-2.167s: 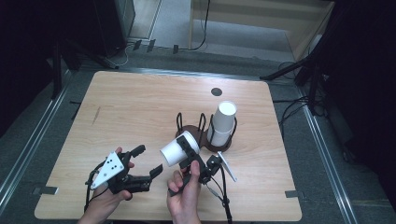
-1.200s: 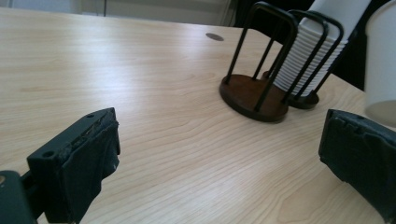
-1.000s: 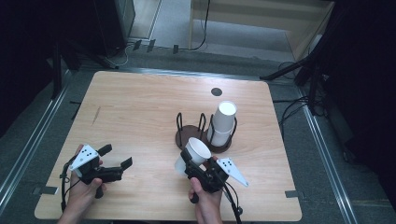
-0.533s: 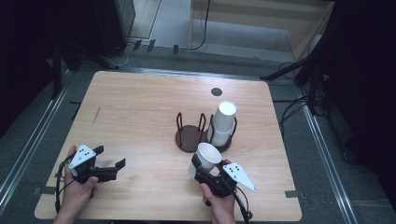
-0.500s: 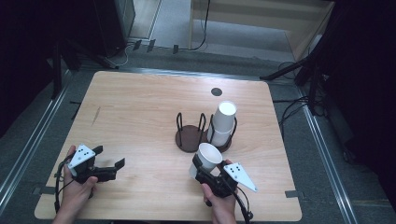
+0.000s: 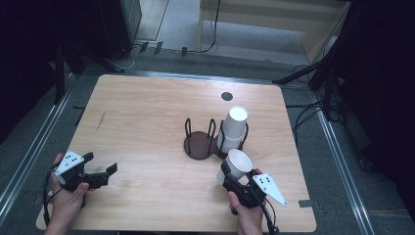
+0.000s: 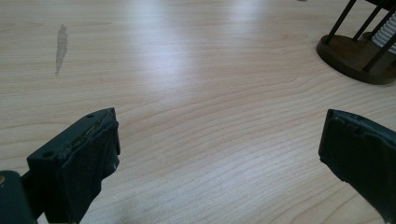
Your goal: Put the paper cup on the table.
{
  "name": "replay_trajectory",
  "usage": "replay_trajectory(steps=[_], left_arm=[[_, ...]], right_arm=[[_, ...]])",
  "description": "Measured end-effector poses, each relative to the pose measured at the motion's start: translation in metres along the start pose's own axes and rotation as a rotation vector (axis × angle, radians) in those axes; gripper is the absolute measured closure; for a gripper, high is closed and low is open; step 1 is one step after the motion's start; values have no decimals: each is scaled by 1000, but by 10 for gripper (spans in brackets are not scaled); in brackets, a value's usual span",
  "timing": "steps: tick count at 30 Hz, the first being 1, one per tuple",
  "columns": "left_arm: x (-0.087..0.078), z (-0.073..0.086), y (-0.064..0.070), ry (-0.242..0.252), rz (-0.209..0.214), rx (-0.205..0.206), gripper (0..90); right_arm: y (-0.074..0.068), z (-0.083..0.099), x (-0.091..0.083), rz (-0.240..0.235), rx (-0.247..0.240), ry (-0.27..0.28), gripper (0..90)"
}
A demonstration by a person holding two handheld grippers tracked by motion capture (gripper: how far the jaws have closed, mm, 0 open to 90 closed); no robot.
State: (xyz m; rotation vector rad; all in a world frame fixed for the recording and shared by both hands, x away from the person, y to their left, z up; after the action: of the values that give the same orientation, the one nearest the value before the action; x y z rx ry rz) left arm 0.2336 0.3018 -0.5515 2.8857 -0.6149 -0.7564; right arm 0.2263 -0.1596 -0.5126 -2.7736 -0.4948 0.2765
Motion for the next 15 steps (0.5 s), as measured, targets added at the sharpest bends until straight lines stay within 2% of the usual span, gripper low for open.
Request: replay_trajectory(steps=[5, 11, 15], left_arm=[[5, 7, 1, 0, 18, -10, 0], [5, 8, -2, 28, 41, -58, 0], [4, 8, -2, 37, 38, -57, 0]], right_arm=[[12, -7, -3, 31, -17, 33, 259], [27, -14, -7, 91, -75, 69, 261], [39, -18, -10, 137, -111, 82, 261]])
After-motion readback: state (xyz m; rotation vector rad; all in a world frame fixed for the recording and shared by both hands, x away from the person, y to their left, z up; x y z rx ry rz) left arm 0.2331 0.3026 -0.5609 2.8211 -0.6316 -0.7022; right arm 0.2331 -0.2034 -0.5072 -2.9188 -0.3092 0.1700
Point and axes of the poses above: each handheld gripper's, and its own axes: x roughly forward along the jaws, z roughly out of its underside, y roughly to its right, the point moved 2 cm from there along x, roughly forward along the jaws, and after that the axes turned 2 degrees about z, right-handed, at the moved point
